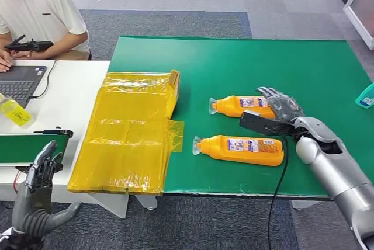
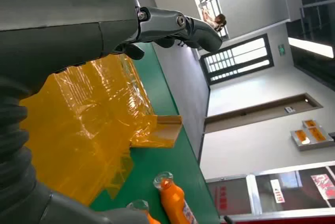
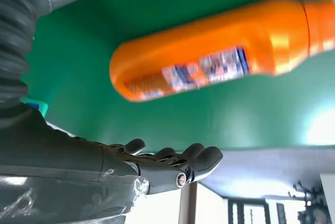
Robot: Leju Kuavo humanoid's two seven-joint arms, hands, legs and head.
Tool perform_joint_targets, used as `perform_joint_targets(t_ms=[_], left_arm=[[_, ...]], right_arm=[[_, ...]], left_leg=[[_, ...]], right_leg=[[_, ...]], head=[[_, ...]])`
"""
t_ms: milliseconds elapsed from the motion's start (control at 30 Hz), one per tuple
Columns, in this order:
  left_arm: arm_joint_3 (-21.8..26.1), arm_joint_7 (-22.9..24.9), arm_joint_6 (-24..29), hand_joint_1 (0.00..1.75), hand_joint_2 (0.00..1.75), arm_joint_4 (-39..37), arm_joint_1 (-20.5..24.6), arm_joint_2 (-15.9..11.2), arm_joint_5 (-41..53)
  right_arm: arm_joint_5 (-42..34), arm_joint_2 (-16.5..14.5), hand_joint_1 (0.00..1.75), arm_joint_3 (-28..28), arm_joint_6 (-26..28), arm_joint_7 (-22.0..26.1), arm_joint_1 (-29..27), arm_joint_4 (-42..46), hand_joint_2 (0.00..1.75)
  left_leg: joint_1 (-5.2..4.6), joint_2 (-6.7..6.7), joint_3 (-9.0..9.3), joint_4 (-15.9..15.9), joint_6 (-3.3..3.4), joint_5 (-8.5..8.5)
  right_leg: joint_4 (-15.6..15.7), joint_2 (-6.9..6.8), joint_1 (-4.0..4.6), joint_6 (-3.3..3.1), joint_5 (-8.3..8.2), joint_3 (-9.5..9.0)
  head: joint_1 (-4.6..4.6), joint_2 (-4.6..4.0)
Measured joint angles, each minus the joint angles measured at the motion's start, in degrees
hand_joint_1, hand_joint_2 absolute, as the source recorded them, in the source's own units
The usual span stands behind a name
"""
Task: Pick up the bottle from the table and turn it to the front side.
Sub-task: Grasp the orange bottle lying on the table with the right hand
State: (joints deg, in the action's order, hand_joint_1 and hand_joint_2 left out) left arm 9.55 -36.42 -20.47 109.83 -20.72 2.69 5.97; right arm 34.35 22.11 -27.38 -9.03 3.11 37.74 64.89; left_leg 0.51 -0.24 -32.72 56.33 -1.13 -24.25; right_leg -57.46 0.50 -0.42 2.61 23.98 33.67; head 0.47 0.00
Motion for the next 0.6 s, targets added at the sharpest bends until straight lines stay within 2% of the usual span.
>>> perform_joint_targets(t_ms=[133,233,333,400,500,600], left_arm=[[0.6,-0.5,-0.2,0.00,1.75,0.0,-0.1,0.3,0.1],[1.5,-1.3,-0.8,0.00,1.75,0.0,-0.5,0.7,0.1],[3.0,-2.4,-1.7,0.00,1.75,0.0,-1.0,1.0,-0.1],[4.1,-2.9,-2.3,0.00,1.75,0.0,-1.3,1.3,0.0],[5.9,-3.5,-3.4,0.00,1.75,0.4,-1.9,2.0,0.1],[7.3,-3.6,-4.2,0.00,1.75,1.1,-2.4,2.9,0.0]], right_arm=[[-3.2,2.3,0.00,1.6,-2.2,0.0,1.1,3.0,1.75],[-9.2,6.3,0.00,2.5,-9.0,-0.2,2.4,6.2,1.75],[-19.2,13.1,0.00,1.3,-18.0,-1.2,5.0,9.6,1.75],[-25.8,18.3,0.00,-0.5,-21.5,-3.2,7.8,12.2,1.75],[-33.6,25.8,0.00,-4.3,-24.2,-7.2,12.7,16.8,1.75],[-36.6,31.0,0.00,-7.6,-24.8,-9.3,16.2,20.5,1.75]], left_leg=[[-0.02,0.00,-0.01,0.0,0.00,0.00],[-0.08,-0.04,-0.04,0.0,0.03,0.01],[-0.15,-0.14,-0.19,0.0,0.08,0.04],[-0.21,-0.17,-0.30,0.0,0.11,0.06],[-0.25,-0.17,-0.37,0.0,0.14,0.07],[-0.24,-0.17,-0.37,0.0,0.15,0.05]], right_leg=[[0.0,0.00,-0.03,0.00,0.00,0.00],[0.0,-0.04,-0.08,0.02,-0.01,0.02],[0.0,-0.12,-0.15,0.08,-0.05,0.12],[0.0,-0.13,-0.21,0.13,-0.08,0.21],[0.0,-0.13,-0.25,0.15,-0.09,0.30],[0.0,-0.13,-0.24,0.15,-0.09,0.31]], head=[[0.00,0.00],[-0.01,0.00],[0.01,0.00],[0.01,0.00],[0.00,0.00],[0.01,0.00]])
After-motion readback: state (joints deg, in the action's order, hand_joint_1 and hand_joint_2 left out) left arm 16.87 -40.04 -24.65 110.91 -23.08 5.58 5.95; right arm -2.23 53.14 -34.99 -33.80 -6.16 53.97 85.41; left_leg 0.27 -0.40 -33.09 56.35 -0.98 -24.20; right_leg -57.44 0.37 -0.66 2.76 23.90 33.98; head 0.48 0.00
